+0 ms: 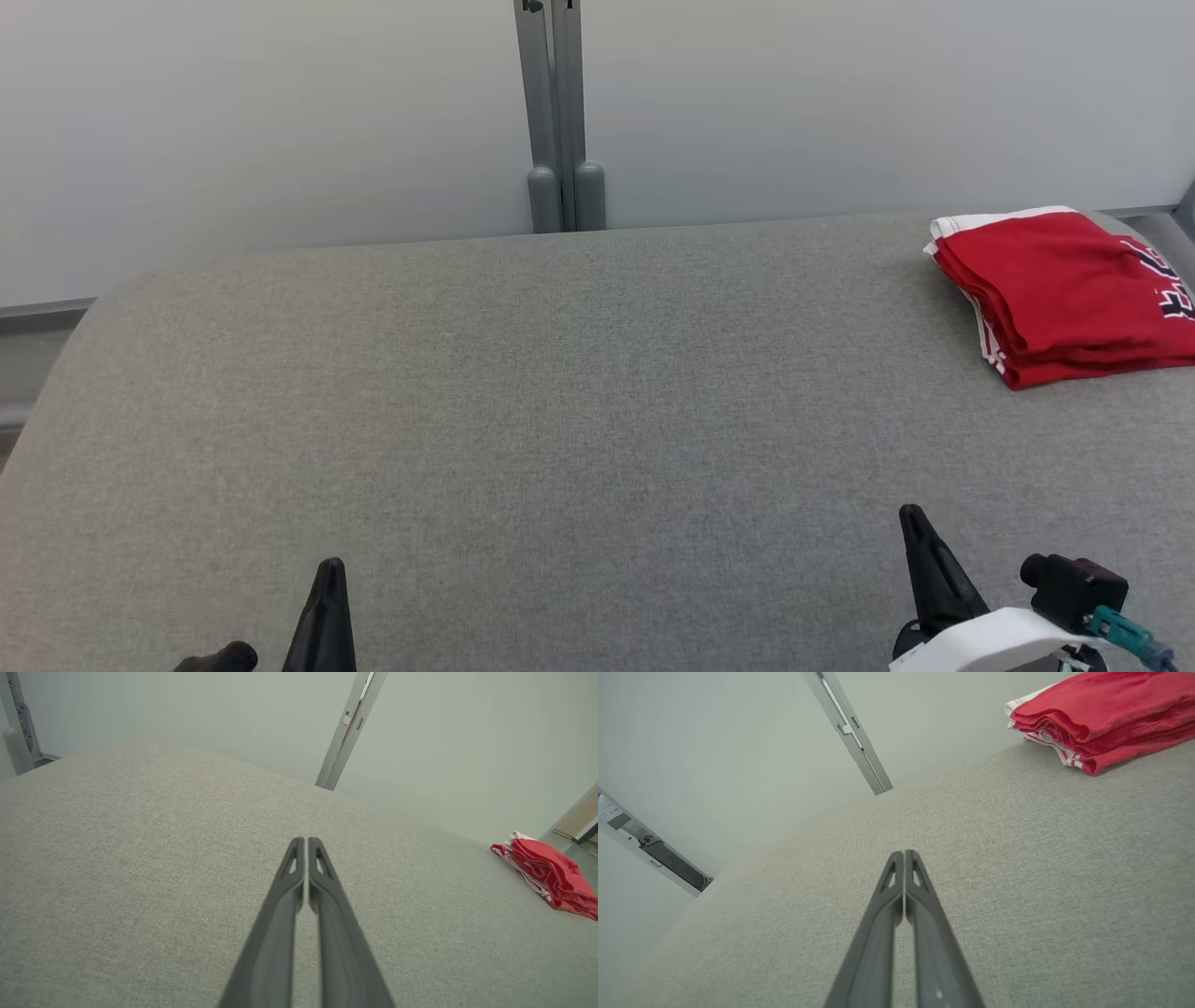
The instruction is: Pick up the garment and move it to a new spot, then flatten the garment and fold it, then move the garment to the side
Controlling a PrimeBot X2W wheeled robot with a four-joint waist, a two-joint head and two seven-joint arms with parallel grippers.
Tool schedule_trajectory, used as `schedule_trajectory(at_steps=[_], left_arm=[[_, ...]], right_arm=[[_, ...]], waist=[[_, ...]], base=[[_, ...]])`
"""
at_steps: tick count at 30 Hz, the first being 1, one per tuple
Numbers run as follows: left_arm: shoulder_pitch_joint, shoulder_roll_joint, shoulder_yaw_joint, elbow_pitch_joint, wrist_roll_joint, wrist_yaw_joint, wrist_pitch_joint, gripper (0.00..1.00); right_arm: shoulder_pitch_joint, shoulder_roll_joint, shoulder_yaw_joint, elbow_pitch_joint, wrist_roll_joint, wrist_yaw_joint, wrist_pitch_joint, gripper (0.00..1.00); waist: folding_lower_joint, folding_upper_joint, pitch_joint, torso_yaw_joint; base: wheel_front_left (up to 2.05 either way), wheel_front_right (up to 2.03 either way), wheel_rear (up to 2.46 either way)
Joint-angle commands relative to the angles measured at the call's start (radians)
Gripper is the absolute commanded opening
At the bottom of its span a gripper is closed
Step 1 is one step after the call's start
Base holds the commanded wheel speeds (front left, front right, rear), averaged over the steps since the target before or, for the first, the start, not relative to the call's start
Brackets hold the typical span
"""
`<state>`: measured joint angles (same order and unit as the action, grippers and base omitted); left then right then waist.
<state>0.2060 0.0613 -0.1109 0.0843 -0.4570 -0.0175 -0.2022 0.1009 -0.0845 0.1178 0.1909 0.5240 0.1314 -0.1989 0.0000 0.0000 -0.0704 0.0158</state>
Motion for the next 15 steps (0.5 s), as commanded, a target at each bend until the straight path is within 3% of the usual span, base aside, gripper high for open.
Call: schedule_trajectory(at_steps=[1,15], left_arm=[[-0.036,0.011,0.007,-0.005,-0.049,-0.007,0.008,0.00],[-0.093,0.021,0.030,0.031,-0.280,-0.030,0.052,0.00]], right_arm=[[-0.033,-0.006,-0.009,-0.011,0.045,0.000,0.009,0.00],[-0.069,-0.008,-0.040,0.000,0.259,0.000,0.058,0.00]], waist=[[0.0000,0.0000,0.001,0.000],[0.0000,0.0000,0.010,-0.002]], base=[[0.00,0.00,0.00],[0.00,0.00,0.00]])
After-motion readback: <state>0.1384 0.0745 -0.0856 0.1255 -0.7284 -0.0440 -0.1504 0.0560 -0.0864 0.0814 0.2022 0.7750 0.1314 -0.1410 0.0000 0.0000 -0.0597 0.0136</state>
